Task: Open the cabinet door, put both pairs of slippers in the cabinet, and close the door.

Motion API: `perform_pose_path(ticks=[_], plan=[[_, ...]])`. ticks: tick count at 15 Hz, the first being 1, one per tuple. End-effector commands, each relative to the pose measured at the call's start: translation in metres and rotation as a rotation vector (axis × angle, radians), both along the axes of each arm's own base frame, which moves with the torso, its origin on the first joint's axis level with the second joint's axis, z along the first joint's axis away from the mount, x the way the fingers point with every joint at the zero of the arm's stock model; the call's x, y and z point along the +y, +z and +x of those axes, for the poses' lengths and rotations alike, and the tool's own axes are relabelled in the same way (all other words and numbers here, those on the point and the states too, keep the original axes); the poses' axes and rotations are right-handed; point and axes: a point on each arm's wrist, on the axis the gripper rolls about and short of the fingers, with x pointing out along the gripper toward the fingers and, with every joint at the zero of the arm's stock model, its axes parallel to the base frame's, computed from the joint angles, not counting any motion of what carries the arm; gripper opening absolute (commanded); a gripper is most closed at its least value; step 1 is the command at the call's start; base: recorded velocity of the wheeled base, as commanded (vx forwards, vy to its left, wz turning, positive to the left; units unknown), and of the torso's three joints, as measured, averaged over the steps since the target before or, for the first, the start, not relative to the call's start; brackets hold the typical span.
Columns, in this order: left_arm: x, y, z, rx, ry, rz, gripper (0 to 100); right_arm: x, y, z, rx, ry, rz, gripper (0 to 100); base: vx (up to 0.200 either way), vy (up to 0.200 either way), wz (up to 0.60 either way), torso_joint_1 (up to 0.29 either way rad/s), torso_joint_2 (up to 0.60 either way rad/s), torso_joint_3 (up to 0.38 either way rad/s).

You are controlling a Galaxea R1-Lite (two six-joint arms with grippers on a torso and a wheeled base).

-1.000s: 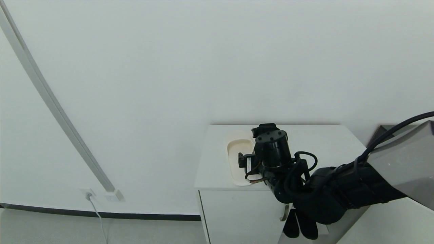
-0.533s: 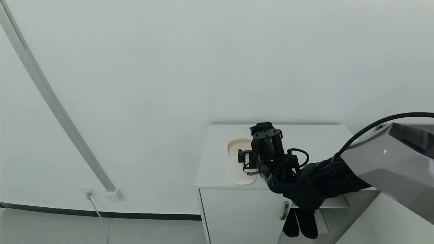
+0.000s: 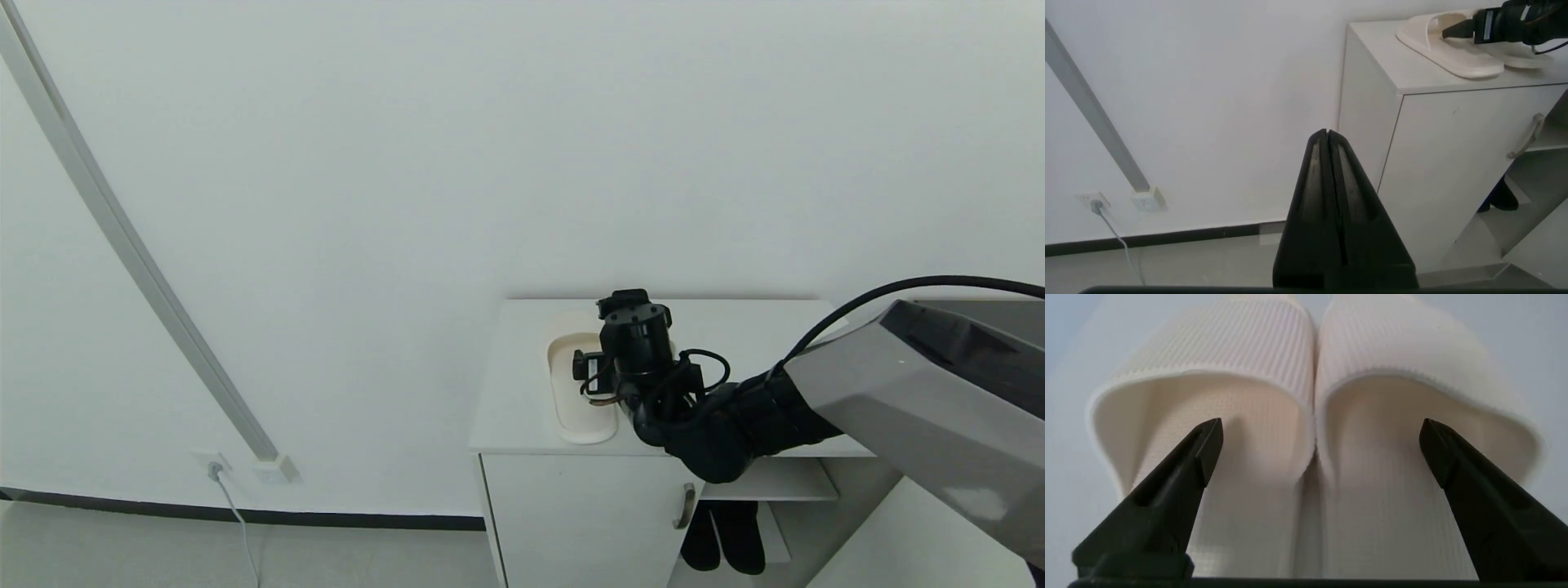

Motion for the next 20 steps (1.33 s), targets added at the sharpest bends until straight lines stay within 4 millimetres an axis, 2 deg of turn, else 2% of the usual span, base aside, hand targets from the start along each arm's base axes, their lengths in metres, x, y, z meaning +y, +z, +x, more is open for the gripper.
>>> perform_pose_path(ticks=[1, 9, 10, 15, 20], plan=[[0.000, 0.000, 0.000, 0.001, 0.000, 0.000, 0, -0.001, -0.004, 0.008, -0.002, -0.012, 0.002, 100, 0.000, 0.000, 0.00, 0.000, 0.00, 0.000], [0.000, 0.000, 0.000, 0.001, 0.000, 0.000, 0, 0.005, -0.002, 0.031, -0.046, 0.018, 0.010, 100, 0.000, 0.000, 0.00, 0.000, 0.00, 0.000], [0.000, 0.000, 0.000, 0.002, 0.002, 0.000, 0, 0.005, -0.003, 0.030, -0.045, 0.018, 0.009, 0, 0.000, 0.000, 0.00, 0.000, 0.00, 0.000], [0.000, 0.000, 0.000, 0.001, 0.000, -0.001, 0, 0.004, 0.002, 0.027, -0.051, 0.013, 0.014, 0, 0.000, 0.000, 0.00, 0.000, 0.00, 0.000], [0.000, 0.000, 0.000, 0.001, 0.002, -0.001, 0, -0.001, 0.010, 0.010, -0.037, 0.030, 0.012, 0, 0.000, 0.000, 0.00, 0.000, 0.00, 0.000]])
